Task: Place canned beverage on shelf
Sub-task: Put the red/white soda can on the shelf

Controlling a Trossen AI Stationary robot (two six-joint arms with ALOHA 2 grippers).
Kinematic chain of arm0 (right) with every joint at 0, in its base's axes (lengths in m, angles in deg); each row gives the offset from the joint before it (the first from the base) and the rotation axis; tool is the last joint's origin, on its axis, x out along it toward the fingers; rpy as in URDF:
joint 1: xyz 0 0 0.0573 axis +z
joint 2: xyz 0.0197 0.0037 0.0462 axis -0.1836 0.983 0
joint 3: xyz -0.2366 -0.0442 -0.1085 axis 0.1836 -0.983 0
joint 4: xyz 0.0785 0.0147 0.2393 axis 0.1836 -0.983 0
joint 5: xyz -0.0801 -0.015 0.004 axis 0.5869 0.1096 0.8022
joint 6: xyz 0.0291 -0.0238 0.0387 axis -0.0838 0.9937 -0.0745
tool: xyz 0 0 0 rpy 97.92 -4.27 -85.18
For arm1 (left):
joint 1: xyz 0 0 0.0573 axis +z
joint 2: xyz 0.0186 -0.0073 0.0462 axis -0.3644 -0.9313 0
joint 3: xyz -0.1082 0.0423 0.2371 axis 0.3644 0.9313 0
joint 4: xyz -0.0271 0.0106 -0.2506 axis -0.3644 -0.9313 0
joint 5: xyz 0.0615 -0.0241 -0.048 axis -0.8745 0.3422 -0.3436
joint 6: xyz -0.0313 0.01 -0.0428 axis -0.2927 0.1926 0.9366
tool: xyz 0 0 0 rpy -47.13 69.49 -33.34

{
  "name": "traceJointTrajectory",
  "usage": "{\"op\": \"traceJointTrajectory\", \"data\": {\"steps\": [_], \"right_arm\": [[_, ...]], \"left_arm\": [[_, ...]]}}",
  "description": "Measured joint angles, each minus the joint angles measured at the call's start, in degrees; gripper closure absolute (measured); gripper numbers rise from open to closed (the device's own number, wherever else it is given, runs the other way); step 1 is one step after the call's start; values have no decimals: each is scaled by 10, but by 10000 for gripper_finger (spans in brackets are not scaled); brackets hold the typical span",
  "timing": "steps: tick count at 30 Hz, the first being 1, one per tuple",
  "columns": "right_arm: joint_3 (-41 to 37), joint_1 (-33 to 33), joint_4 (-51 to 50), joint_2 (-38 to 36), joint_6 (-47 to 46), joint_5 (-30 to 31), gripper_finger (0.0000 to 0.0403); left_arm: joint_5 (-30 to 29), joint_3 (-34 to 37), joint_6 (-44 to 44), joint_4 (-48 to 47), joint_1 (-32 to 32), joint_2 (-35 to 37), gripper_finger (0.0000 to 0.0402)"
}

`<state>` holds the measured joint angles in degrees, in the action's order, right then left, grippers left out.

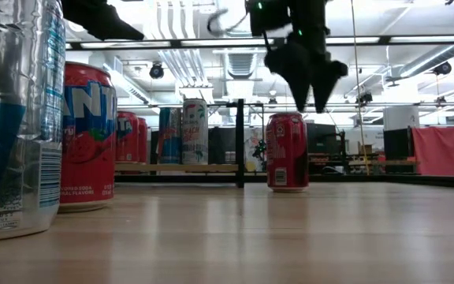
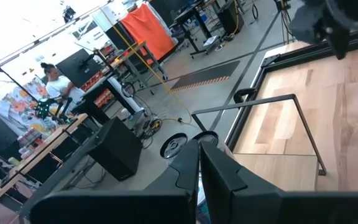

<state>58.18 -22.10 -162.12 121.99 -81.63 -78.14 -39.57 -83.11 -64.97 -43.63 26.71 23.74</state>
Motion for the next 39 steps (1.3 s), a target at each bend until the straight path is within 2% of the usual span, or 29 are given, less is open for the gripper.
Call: {"op": "traceJointTrajectory", "data": {"steps": [5, 9, 13, 16, 20, 29, 34, 39], "right_arm": [[-79, -4, 60, -27, -1, -7, 228], [-126, -5, 112, -50, -17, -75, 299], [-150, 5, 160, -78, -37, -97, 351], [-157, 19, 185, -86, -42, -97, 376], [-154, 29, 203, -86, -45, -97, 392], [-154, 45, 233, -68, -60, -127, 394], [-154, 36, 173, -77, -65, -126, 394], [-154, 15, 122, -86, -58, -31, 394]], "left_arm": [[0, 0, 0, 0, 0, 0, 402], [0, 0, 0, 0, 0, 0, 402], [0, 0, 0, 1, 0, 1, 402], [0, 0, 0, 1, 0, 1, 402], [0, 0, 0, 1, 0, 1, 402], [0, 0, 0, 1, 0, 1, 402], [0, 0, 0, 1, 0, 1, 402], [0, 0, 1, 1, 0, 1, 402]]}}
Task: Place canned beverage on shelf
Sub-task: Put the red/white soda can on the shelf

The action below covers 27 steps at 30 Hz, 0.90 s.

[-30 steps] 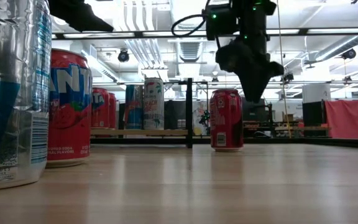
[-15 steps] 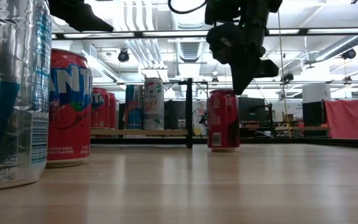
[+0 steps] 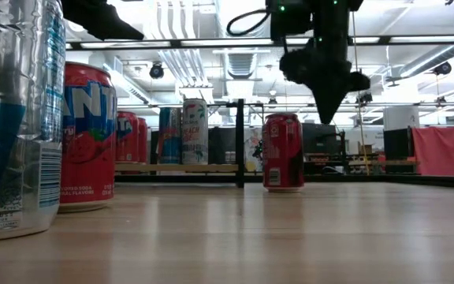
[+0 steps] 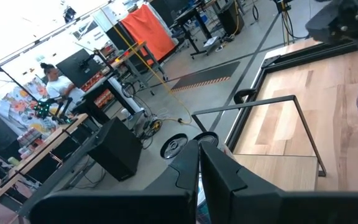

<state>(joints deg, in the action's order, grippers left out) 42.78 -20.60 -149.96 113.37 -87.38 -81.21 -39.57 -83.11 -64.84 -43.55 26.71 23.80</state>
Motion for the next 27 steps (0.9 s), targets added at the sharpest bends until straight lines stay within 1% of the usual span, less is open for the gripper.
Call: {"op": "traceJointTrajectory", "data": {"steps": [3, 7, 11, 16, 19, 23, 27], "right_arm": [[-6, -8, 37, 7, 25, 33, 394], [-11, -13, 104, 17, 54, 38, 394], [-10, -4, 114, 19, 44, -5, 394], [-10, 20, 110, 19, 4, -34, 394], [-10, 41, 120, 19, -17, -38, 394], [-10, 66, 158, 19, -38, -41, 394], [-2, 73, 189, 19, -31, -65, 394]], "left_arm": [[0, 0, 0, 0, 0, 0, 402], [0, -1, 0, 0, 0, 0, 402], [0, -1, 0, 0, 0, 0, 402], [0, -1, 0, 0, 0, 0, 402], [0, -1, 0, 0, 0, 0, 402], [0, -1, 1, 0, 0, 0, 402], [0, -1, 1, 0, 0, 0, 402]]}}
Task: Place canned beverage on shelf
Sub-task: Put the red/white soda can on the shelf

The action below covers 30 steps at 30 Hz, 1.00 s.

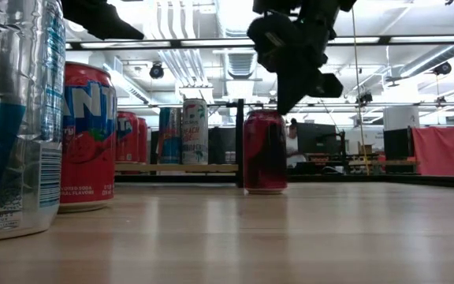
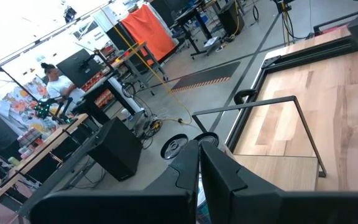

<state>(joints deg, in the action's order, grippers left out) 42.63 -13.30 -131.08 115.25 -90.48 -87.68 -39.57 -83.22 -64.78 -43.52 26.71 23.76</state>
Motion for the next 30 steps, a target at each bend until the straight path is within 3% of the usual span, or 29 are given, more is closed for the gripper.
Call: {"op": "traceJointTrajectory", "data": {"steps": [8, 15, 18, 21, 25, 30], "right_arm": [[86, -7, -85, -1, 65, 12, 394], [152, -7, -86, -1, 124, 110, 393], [164, -10, -86, -1, 123, 118, 383], [165, -13, -88, 0, 98, 108, 350], [164, -13, -88, 1, 104, 107, 278], [164, 4, -91, 1, 255, 108, 184]], "left_arm": [[0, 0, 0, 0, 0, 0, 402], [0, 0, 0, 5, 0, 0, 402], [0, 0, 0, 5, 0, 0, 402], [0, 0, 0, 5, 0, 0, 402], [0, 0, 0, 5, 0, 0, 402], [0, 0, 0, 5, 0, 0, 402]]}}
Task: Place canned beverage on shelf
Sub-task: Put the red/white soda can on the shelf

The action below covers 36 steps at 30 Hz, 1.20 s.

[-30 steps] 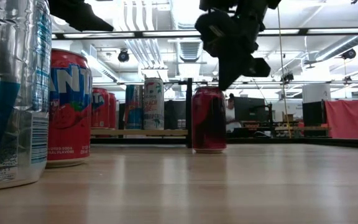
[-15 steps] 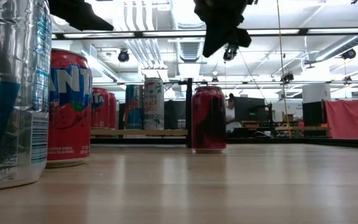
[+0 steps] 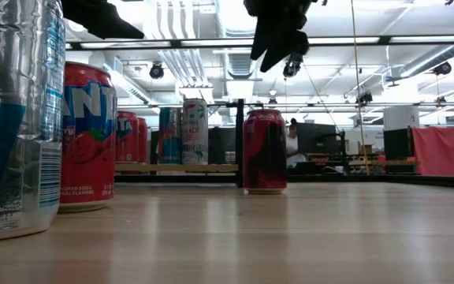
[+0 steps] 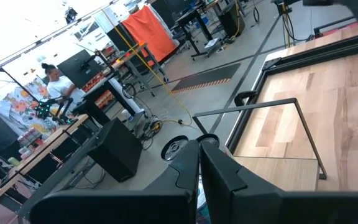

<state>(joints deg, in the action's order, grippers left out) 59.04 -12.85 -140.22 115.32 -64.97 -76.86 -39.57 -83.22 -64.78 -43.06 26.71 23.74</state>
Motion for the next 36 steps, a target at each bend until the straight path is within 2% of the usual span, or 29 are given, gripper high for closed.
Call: {"op": "traceJointTrajectory", "data": {"steps": [4, 13, 20, 36], "right_arm": [[-1, 17, -30, 3, 93, 13, 128], [-1, 25, -42, 55, 133, 13, 47], [-1, 24, -52, 95, 154, -1, 42], [-1, 7, -48, 149, 128, -5, 43]], "left_arm": [[0, 0, 0, 0, 0, 0, 402], [0, 0, 0, 0, 0, -1, 402], [0, 0, -1, -1, 0, -3, 402], [0, 0, -2, -1, 0, -3, 402]]}}
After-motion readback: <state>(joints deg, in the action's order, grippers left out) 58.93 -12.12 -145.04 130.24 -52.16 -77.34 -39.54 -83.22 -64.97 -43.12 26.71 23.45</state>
